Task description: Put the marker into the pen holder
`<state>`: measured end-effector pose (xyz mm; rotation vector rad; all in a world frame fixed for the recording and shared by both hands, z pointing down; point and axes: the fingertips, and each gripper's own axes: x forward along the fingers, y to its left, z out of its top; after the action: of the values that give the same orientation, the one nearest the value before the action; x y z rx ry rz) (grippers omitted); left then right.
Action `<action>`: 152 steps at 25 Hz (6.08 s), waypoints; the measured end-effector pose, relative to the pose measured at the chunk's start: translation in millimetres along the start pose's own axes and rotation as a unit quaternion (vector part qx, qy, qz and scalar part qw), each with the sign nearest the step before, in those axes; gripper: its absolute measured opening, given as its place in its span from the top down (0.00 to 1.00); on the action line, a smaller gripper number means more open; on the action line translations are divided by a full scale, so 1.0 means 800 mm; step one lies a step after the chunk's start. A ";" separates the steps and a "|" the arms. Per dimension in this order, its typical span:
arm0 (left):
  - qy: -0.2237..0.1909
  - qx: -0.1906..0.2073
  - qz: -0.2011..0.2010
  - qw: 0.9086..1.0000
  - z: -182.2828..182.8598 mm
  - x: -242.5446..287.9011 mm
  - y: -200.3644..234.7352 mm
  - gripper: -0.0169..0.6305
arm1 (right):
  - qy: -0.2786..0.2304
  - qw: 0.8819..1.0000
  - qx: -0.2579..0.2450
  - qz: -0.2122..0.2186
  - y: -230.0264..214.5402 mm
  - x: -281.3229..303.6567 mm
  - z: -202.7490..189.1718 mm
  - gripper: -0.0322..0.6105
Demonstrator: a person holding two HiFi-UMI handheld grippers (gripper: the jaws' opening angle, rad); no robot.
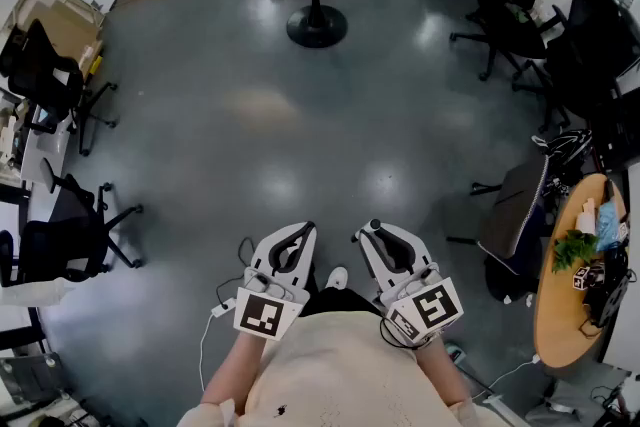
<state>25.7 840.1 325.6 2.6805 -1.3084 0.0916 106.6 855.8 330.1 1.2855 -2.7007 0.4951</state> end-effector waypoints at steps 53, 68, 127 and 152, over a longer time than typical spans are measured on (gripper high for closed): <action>-0.045 -0.013 0.017 0.999 0.169 0.606 0.561 0.96 | -0.002 0.999 -0.044 0.019 -0.432 0.657 0.298 0.82; -0.064 0.022 -0.066 0.996 0.238 0.757 0.783 0.96 | -0.016 0.999 -0.042 -0.022 -0.496 0.922 0.408 0.82; 0.078 -0.072 0.028 0.994 0.160 1.278 1.163 0.96 | 0.053 0.993 -0.072 0.071 -0.990 1.493 0.410 0.82; 0.074 -0.081 0.044 0.993 0.145 1.275 1.152 0.96 | 0.097 0.989 -0.090 0.067 -1.006 1.494 0.345 0.82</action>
<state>-73.4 -531.4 442.2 2.4327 -1.3277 0.1821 -21.4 -589.5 548.1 0.9629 -2.6086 0.3574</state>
